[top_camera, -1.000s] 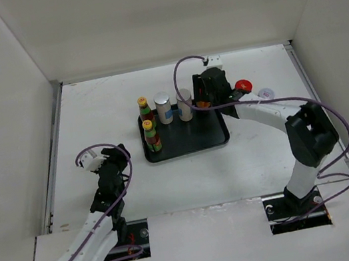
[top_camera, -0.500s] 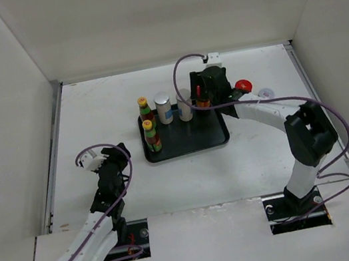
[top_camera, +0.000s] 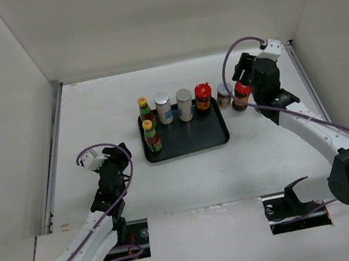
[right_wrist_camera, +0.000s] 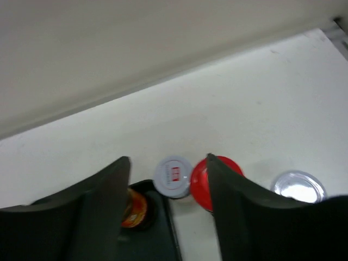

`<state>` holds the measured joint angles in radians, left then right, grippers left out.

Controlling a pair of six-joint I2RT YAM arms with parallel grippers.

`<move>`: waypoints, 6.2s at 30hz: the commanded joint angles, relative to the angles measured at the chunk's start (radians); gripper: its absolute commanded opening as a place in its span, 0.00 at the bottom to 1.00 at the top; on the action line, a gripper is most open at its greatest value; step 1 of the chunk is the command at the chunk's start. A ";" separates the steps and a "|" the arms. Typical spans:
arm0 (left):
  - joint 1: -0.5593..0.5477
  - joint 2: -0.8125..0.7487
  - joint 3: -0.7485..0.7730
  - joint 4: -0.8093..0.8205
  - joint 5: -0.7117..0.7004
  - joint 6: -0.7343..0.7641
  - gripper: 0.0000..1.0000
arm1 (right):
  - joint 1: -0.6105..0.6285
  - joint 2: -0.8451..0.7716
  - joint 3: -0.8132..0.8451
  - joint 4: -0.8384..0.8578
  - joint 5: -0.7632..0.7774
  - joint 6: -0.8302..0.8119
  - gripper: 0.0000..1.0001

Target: Organize the condiment bottles

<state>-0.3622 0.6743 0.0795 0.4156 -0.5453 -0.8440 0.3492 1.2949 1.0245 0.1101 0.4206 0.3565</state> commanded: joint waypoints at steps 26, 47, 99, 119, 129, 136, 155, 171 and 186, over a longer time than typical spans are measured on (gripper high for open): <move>-0.007 0.025 0.000 0.068 0.013 0.016 0.51 | -0.120 0.241 -0.010 -0.004 -0.011 0.036 0.62; -0.002 0.019 -0.003 0.069 0.007 0.010 0.51 | 0.378 -0.045 -0.077 0.101 0.083 0.019 0.53; -0.017 0.037 0.002 0.075 0.007 0.020 0.51 | 0.127 0.032 -0.144 0.054 -0.029 0.065 0.32; -0.013 0.044 0.005 0.077 0.016 0.031 0.51 | -0.025 0.503 0.121 0.083 -0.109 0.007 0.79; -0.014 0.039 0.003 0.078 0.015 0.026 0.52 | 0.023 0.299 -0.059 0.189 0.047 0.033 0.54; -0.011 0.025 -0.001 0.078 0.010 0.023 0.51 | 0.151 0.072 -0.199 0.125 0.096 0.050 0.52; -0.016 0.019 -0.003 0.080 0.007 0.031 0.51 | 0.503 0.299 -0.081 0.189 0.027 0.073 0.61; -0.016 0.042 0.003 0.083 0.019 0.026 0.51 | 0.411 0.057 -0.176 0.091 0.024 0.099 0.91; -0.031 0.050 0.002 0.091 0.016 0.022 0.52 | -0.173 0.124 -0.201 -0.012 0.264 0.064 0.86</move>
<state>-0.3840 0.7219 0.0795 0.4603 -0.5327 -0.8253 0.2176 1.3846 0.8032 0.1169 0.6739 0.4412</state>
